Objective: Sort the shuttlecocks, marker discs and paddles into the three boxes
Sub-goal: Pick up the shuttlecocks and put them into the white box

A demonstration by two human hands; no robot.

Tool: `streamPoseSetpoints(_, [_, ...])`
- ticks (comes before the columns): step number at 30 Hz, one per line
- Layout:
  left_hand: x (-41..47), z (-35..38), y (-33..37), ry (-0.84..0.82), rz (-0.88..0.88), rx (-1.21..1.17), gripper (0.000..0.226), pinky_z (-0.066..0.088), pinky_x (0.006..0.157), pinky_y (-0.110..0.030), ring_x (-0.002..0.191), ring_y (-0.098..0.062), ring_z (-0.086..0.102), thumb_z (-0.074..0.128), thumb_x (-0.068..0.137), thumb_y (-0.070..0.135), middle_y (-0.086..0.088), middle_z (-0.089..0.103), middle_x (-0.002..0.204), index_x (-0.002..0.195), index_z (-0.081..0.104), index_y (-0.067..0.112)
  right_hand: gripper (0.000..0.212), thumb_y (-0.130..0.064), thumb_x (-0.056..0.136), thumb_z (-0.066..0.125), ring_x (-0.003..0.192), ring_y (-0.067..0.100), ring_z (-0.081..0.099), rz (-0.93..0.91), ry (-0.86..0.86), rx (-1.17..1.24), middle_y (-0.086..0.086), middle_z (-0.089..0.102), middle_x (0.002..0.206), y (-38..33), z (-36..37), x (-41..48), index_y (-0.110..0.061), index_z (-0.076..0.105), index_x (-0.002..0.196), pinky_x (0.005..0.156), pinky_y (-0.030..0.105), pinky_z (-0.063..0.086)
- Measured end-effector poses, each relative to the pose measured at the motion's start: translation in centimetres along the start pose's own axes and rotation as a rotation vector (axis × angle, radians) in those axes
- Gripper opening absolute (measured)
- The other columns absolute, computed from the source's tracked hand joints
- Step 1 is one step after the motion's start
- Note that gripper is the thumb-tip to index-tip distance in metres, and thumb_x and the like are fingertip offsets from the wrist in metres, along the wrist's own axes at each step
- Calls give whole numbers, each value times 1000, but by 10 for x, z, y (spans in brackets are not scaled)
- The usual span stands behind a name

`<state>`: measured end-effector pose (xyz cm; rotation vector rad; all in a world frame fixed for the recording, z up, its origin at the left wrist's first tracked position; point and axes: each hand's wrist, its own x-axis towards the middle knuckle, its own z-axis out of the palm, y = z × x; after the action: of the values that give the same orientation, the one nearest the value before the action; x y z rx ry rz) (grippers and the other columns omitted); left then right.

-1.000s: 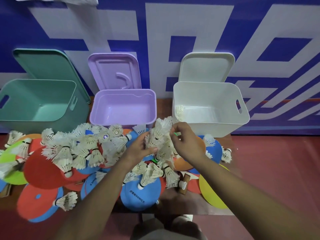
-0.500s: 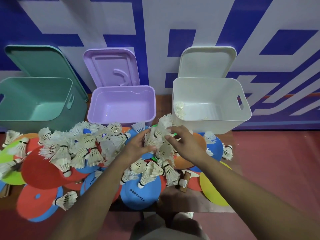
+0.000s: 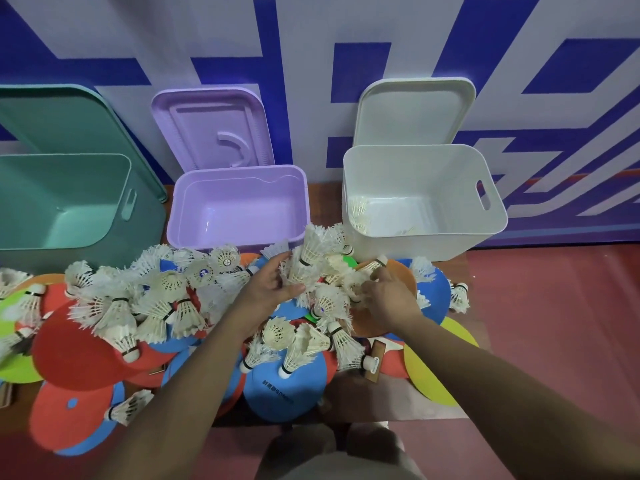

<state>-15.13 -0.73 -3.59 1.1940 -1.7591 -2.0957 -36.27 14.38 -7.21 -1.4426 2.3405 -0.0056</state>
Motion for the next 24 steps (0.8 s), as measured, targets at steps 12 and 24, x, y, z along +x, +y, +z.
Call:
streamPoseSetpoints(12, [12,1,30,-96,84,91,63,50,96,-24,105,4,63,74,83,9,16,65,118,136,47,33,15,-26,96,59,100,8,59,70,596,895,0,56,114,-12,-133,-25,-16,69,99,79,14,49])
streamPoseSetpoints(24, [44,48,103,-52,265,314,63,41,79,-2,104,12,54,81,77,19,24,57,115,130,51,35,5,-17,91,63,93,6,64,54,414,911,-6,67,103,14,-162,1,-15,68,90,81,24,49])
